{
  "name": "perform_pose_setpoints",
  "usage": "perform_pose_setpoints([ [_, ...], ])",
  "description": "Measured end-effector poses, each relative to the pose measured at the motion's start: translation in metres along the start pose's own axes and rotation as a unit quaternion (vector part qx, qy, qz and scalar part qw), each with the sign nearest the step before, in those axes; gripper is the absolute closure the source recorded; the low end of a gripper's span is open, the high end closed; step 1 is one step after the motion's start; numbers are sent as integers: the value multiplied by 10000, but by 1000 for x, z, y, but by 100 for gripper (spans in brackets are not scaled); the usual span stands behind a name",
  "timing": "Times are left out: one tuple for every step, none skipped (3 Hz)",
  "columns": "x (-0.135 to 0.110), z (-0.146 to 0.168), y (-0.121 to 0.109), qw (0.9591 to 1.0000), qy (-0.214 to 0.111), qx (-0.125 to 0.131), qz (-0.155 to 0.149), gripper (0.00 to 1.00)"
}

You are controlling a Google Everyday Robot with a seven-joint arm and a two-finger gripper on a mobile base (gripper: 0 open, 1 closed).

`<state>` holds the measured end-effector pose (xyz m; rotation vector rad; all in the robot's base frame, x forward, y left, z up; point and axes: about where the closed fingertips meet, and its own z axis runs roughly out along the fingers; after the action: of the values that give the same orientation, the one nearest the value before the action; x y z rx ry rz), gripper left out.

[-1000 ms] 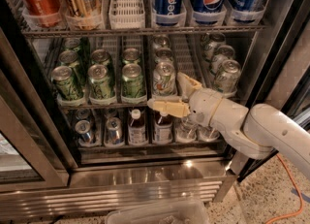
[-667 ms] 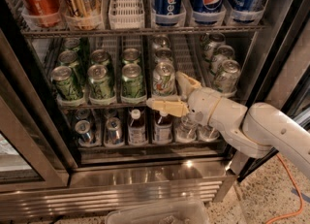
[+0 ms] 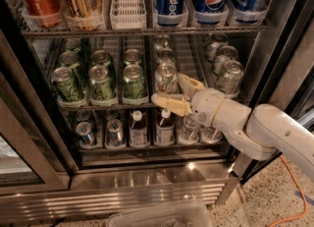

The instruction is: Pick 7up can from middle shelf of fridge

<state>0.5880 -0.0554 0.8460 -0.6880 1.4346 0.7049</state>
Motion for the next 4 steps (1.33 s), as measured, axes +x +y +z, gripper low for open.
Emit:
perform_pose_setpoints([
  [0,0,0,10000,0,3,0,39],
  [1,-1,-2,10000,11,40,3,48],
  [5,-3,-1,9999,64,80,37,44],
  [8,-3,0,9999,91,83,58,29],
])
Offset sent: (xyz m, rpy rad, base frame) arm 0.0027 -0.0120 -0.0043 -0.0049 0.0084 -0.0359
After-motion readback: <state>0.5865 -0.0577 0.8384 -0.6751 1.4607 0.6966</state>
